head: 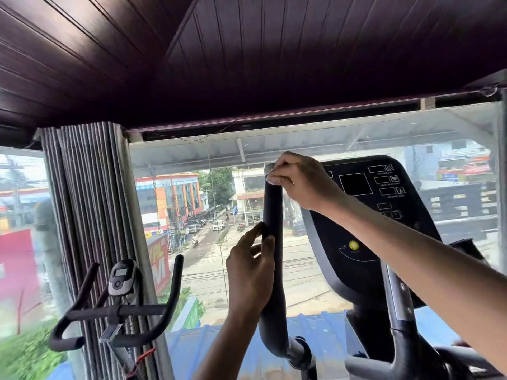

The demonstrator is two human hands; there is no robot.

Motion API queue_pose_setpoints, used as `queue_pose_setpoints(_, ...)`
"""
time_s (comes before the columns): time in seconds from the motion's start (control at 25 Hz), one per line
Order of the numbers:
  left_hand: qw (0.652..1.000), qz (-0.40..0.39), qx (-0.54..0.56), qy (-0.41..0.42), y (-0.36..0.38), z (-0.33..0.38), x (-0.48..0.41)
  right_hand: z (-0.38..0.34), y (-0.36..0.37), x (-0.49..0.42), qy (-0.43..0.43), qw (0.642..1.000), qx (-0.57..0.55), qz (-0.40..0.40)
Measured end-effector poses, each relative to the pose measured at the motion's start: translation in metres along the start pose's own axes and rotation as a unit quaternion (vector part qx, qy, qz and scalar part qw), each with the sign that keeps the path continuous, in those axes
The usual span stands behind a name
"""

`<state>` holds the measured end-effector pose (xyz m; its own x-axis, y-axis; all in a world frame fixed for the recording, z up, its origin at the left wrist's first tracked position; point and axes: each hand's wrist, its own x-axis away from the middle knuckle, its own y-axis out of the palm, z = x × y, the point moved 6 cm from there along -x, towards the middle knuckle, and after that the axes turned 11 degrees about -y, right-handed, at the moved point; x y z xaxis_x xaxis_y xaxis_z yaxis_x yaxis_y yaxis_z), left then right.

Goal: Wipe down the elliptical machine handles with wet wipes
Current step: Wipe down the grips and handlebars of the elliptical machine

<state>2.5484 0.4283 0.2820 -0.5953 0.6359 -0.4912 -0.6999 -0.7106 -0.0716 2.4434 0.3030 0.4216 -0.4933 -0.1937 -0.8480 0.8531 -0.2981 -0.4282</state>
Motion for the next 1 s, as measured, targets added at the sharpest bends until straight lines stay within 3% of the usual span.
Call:
queue_pose_setpoints(0.08, 1.000, -0.015, -0.003, -0.003, -0.001, -0.002, -0.003, 0.000, 0.001, -0.009, 0.019, 1.000, 0.016, 0.010)
queue_pose_setpoints(0.24, 0.998, -0.046, 0.027, -0.025, -0.005, -0.007, -0.010, -0.006, 0.004, -0.028, 0.017, 0.989, -0.023, -0.142)
queue_pose_setpoints(0.4, 0.997, -0.055, 0.039, -0.026, -0.005, -0.008, -0.010, -0.005, 0.008, -0.043, 0.021, 0.988, 0.057, -0.142)
queue_pose_setpoints(0.56, 0.997, -0.059, 0.038, -0.021, -0.006, -0.007, -0.010, -0.009, 0.014, -0.046, 0.051, 0.966, 0.022, -0.252)
queue_pose_setpoints(0.64, 0.997, -0.056, 0.040, -0.019, -0.007, -0.008, -0.011, -0.006, 0.007, -0.044, 0.064, 0.972, -0.015, -0.225)
queue_pose_setpoints(0.72, 0.997, -0.053, 0.044, -0.015, -0.007, -0.011, -0.012, -0.008, -0.001, -0.037, 0.059, 0.987, -0.023, -0.147)
queue_pose_setpoints(0.88, 0.997, -0.053, 0.060, -0.017, -0.004, -0.015, -0.010, -0.016, 0.004, -0.019, 0.043, 0.972, -0.101, -0.210)
queue_pose_setpoints(1.0, 0.993, -0.055, 0.099, -0.042, -0.002, -0.020, -0.011, -0.004, -0.001, -0.022, 0.054, 0.988, -0.053, -0.136)
